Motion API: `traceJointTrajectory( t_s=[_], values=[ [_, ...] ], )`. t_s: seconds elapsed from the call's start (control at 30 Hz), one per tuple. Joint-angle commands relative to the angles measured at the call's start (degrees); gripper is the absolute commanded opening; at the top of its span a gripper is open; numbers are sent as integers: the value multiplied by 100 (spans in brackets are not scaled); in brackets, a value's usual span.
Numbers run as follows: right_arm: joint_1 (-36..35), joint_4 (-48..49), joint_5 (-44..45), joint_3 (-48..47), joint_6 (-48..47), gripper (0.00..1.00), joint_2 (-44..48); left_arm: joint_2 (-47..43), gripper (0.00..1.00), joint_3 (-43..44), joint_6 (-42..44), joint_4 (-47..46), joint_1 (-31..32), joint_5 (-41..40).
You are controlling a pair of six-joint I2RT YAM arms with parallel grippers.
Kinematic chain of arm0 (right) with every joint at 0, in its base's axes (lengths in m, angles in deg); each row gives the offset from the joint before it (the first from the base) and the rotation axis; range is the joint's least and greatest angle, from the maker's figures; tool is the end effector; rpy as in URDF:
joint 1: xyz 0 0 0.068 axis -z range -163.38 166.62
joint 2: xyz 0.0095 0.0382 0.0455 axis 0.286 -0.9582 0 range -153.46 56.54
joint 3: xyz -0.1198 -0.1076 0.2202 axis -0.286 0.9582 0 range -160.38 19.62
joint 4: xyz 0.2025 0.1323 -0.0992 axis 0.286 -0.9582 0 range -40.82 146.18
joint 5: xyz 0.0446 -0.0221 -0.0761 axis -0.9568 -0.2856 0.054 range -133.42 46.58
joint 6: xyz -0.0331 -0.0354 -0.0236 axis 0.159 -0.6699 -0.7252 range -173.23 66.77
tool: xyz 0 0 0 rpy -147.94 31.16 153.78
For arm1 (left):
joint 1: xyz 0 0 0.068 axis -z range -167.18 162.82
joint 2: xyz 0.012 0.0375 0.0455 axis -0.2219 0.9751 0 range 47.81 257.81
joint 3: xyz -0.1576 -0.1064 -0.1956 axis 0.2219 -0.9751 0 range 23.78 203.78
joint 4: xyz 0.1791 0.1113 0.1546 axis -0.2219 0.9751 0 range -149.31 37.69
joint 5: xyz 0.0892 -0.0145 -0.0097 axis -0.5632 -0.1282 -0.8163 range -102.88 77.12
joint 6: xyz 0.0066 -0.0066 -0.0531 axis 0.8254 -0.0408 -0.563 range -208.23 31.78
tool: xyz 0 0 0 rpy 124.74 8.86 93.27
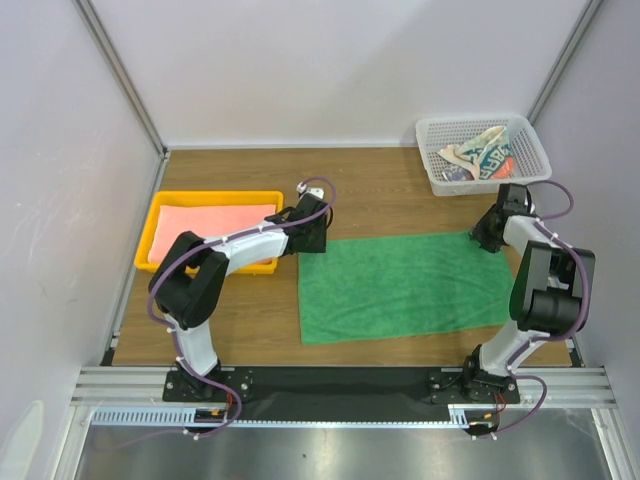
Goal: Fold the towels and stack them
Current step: Flatten out the crumpled towel
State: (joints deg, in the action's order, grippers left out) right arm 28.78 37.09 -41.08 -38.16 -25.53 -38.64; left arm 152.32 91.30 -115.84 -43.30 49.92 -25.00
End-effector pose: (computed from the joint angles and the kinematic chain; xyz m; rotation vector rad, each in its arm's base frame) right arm 0.3275 -0.0721 0.1839 0.8862 2.3979 0.0521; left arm 0.3103 -0.2253 0.1827 0.1171 2.4773 -0.2217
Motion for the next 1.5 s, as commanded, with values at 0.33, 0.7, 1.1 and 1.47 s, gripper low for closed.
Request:
traceJointTrajectory(
  t_s=[0.33,0.7,1.1,1.47],
  values=[
    [163,855,705,-585,-143,31,-1046,351,42,111,-130,-142,-19,210],
    [410,767,706,-1095,-213,28,-1714,1018,44,814,274,-89,-194,148],
    [383,91,134,-542,-116,42,-135,1126,52,1676,1012,245,-441,612],
    [594,-1571,555,600,551,51,1888,-492,67,852,987,930,192,1326]
  ],
)
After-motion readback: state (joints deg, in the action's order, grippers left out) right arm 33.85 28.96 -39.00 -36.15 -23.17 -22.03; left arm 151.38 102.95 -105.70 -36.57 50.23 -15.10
